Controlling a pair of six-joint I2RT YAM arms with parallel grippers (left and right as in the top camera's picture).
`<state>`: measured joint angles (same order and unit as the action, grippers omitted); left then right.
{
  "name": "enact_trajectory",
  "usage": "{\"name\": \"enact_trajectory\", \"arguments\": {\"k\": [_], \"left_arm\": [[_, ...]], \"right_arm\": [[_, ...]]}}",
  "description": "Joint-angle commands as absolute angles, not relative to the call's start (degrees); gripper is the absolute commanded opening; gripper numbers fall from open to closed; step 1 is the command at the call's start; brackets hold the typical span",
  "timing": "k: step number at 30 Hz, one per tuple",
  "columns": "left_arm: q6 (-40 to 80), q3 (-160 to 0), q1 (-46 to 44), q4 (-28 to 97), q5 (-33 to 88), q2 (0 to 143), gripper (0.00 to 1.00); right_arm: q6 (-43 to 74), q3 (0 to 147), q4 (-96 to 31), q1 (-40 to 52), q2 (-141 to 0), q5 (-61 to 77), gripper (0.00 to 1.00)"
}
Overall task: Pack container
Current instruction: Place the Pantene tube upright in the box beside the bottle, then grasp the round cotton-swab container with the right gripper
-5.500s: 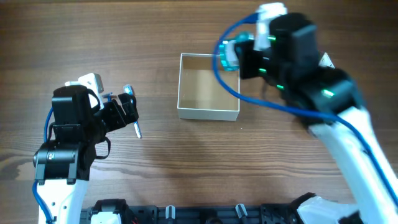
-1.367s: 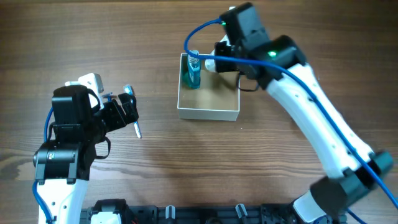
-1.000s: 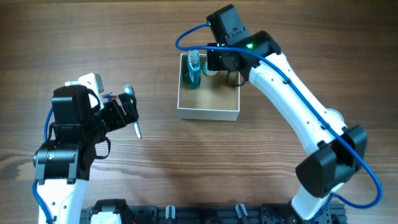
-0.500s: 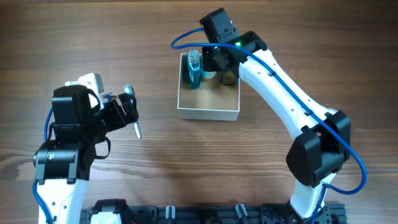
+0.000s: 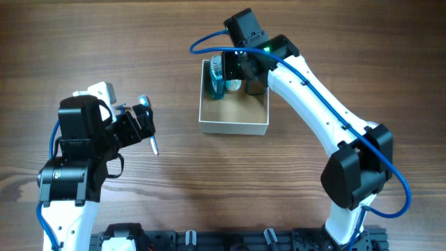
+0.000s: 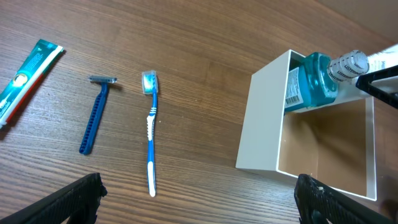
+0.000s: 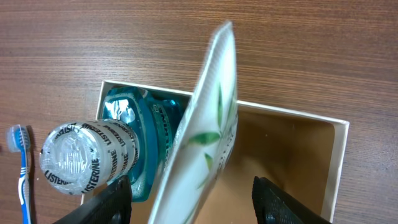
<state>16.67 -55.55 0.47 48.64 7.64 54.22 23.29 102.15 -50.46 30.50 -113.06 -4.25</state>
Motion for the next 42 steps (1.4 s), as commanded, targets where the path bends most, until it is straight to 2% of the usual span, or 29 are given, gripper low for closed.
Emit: {"name": "enact_trajectory", "arguments": {"k": [1, 7, 11, 13, 16, 20, 23, 29, 42], "left_arm": [[17.0, -56.7, 0.2, 48.6, 8.7, 54.4, 1.00], [17.0, -56.7, 0.2, 48.7, 8.7, 54.4, 1.00], [17.0, -56.7, 0.2, 48.7, 8.7, 54.4, 1.00], [17.0, -56.7, 0.2, 48.7, 8.7, 54.4, 1.00], [17.0, -56.7, 0.2, 48.7, 8.7, 54.4, 1.00], [17.0, -56.7, 0.2, 48.7, 8.7, 54.4, 1.00], [17.0, -56.7, 0.2, 48.7, 8.7, 54.4, 1.00], [17.0, -56.7, 0.2, 48.7, 8.7, 54.4, 1.00], [17.0, -56.7, 0.2, 49.4, 8.7, 54.4, 1.00]], "right_arm": [[22.3, 102.8, -50.2, 30.6, -112.0, -3.4, 0.64], [19.0, 102.9, -51.8, 30.5, -101.8, -4.6, 0.64], [22.9, 102.9, -57.4, 27.8, -90.1, -15.0, 0.69], [27.6, 102.8, -63.7, 22.0, -84.8, -17.6, 0.76], [33.8, 102.8, -72.1, 12.4, -82.9, -17.5, 1.00], [36.5, 98.3, -80.0, -3.7, -84.1, -11.4, 1.00], [35.9, 90.5, -78.7, -10.5, -84.9, -7.9, 1.00], [32.9, 71.6, -67.0, -17.4, -85.0, -5.7, 1.00], [31.5, 52.4, -45.8, -18.1, -85.0, -6.6, 1.00]]}}
